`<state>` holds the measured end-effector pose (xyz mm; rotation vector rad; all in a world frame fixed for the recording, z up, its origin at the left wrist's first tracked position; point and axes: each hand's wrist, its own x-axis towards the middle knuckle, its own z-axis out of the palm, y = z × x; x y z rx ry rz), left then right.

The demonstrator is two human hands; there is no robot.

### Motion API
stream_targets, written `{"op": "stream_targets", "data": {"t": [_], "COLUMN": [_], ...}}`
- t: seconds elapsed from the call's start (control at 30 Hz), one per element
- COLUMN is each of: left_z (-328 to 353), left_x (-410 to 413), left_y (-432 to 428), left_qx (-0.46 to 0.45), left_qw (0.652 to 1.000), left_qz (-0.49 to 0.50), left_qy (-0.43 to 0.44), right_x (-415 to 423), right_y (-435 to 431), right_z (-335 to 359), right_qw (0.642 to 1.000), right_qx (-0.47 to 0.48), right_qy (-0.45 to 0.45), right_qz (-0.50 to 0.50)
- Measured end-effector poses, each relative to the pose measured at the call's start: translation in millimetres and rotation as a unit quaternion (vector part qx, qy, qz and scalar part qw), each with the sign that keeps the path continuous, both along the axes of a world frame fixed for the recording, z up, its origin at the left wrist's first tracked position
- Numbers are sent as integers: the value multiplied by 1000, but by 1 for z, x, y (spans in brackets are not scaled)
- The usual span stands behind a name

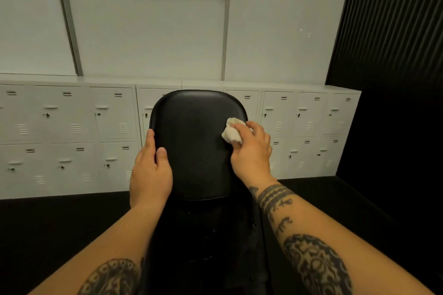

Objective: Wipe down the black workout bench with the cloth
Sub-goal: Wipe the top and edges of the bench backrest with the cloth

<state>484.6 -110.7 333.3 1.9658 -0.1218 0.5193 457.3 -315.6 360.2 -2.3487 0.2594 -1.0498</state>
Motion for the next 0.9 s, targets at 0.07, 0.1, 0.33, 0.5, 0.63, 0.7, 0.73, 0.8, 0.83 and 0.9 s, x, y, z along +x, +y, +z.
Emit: {"op": "stream_targets", "data": {"t": [0.07,0.1,0.33,0.5,0.63,0.7,0.73,0.8,0.83,0.9], "left_z": [0,-1,-2,0,1,1,1,-1,-1,-2], "left_x": [2,2,7,2,-1,-1,-1,0,1,3], "left_y": [0,0,1,-2,-3,-2,-1,0,0,0], "left_qx": [1,2,7,11,9,7,4,-2,-4,-6], "left_qw": [1000,1000,1000,1000,1000,1000,1000,1000,1000,1000], "left_qz": [-1,-2,-5,5,3,2,1,-3,-4,-6], "left_qy": [-4,-5,-2,-4,1,5,5,2,1,0], "right_x": [20,30,45,6,-17,-9,-1,16,24,36], "right_y": [-1,-1,-16,-16,-11,-6,-2,11,18,32], "right_z": [20,28,50,14,-2,3,8,19,24,30], "right_qw": [1000,999,982,967,978,989,995,999,996,985], "right_qx": [21,33,185,253,203,141,99,-1,-52,-142], "right_qy": [-17,-23,-22,30,47,29,27,45,60,84], "right_qz": [-10,-15,37,-7,-15,-17,-21,-31,-37,-47]}}
